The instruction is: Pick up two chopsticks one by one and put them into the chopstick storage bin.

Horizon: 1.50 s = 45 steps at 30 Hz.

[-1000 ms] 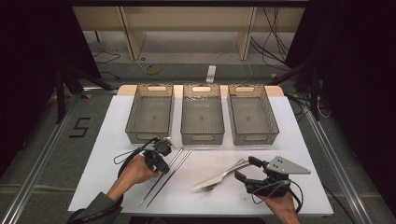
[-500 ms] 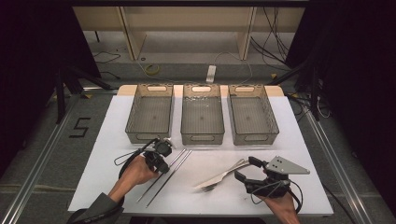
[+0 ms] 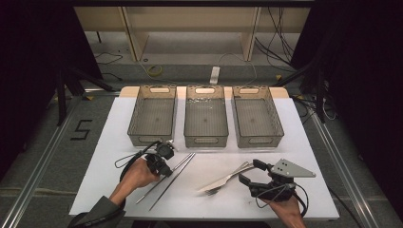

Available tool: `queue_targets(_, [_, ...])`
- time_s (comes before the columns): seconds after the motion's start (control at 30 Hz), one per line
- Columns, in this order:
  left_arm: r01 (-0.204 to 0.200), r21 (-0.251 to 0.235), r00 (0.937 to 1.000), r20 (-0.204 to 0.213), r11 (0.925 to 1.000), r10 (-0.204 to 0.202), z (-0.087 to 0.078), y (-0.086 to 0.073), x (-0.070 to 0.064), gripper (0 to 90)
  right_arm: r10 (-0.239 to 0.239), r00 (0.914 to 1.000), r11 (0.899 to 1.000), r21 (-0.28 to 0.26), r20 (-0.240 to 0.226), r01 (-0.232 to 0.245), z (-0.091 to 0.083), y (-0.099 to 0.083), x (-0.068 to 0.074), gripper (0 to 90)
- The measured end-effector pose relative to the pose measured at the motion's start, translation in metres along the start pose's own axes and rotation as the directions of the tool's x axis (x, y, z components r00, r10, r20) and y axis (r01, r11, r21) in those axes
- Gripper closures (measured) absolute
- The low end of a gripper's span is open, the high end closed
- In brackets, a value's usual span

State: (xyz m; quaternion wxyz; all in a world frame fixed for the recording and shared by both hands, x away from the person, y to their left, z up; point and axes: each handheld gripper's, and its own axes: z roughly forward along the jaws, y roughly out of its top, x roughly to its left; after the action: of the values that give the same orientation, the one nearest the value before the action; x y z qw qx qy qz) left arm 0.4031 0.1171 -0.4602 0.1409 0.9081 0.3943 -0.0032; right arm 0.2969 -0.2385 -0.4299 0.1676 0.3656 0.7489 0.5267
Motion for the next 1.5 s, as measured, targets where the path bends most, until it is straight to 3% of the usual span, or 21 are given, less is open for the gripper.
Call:
queue_targets(0.13, [-0.015, -0.009, 0.9999, -0.003, 0.9999, 0.015, -0.004, 0.000, -0.001, 85.2, -0.001, 1.0000, 1.000, -0.001, 0.000, 0.001, 0.000, 0.000, 0.000, 25.4])
queue_targets(0.37, [-0.025, -0.068, 0.9996, 0.014, 0.9974, 0.026, -0.019, 0.000, -0.003, 85.2, 0.000, 1.0000, 1.000, -0.003, 0.001, 0.000, -0.001, 0.000, 0.000, 25.5])
queue_targets(0.57, [-0.034, -0.138, 0.9986, 0.035, 0.9898, 0.039, -0.039, 0.000, -0.005, 85.2, -0.001, 1.0000, 1.000, -0.006, 0.000, 0.001, -0.001, 0.000, 0.000, 25.5])
queue_targets(0.73, [-0.016, -0.201, 0.9948, 0.095, 0.9795, 0.035, -0.059, -0.001, 0.002, 85.3, -0.001, 1.0000, 1.000, -0.008, 0.006, 0.001, -0.001, 0.000, 0.000, 25.4])
queue_targets(0.9, [0.011, -0.287, 0.9920, 0.123, 0.9580, 0.025, -0.081, -0.001, 0.008, 85.3, 0.000, 1.0000, 1.000, -0.009, 0.004, 0.000, -0.001, 0.000, 0.000, 25.5])
queue_targets(1.03, [0.025, -0.334, 0.9938, 0.110, 0.9422, 0.013, -0.098, 0.003, 0.015, 85.2, 0.004, 1.0000, 1.000, -0.005, 0.007, -0.004, -0.002, 0.000, -0.001, 25.4])
queue_targets(1.17, [0.059, -0.398, 0.9958, 0.088, 0.9155, -0.025, -0.112, 0.007, 0.028, 85.2, 0.003, 0.9999, 1.000, -0.008, 0.010, -0.003, -0.002, 0.000, -0.001, 25.4])
queue_targets(1.23, [0.072, -0.412, 0.9954, 0.087, 0.9083, -0.039, -0.116, 0.009, 0.034, 85.2, 0.007, 0.9999, 1.000, -0.010, 0.011, -0.007, -0.003, 0.000, -0.001, 25.4])
queue_targets(1.47, [0.109, -0.476, 0.9939, 0.065, 0.8726, -0.089, -0.131, 0.021, 0.054, 85.1, 0.008, 0.9999, 1.000, -0.012, 0.014, -0.008, -0.003, 0.000, -0.001, 25.4])
queue_targets(1.5, [0.108, -0.473, 0.9941, 0.064, 0.8742, -0.088, -0.132, 0.024, 0.057, 85.2, 0.008, 0.9999, 1.000, -0.012, 0.013, -0.008, -0.003, 0.000, -0.001, 25.4])
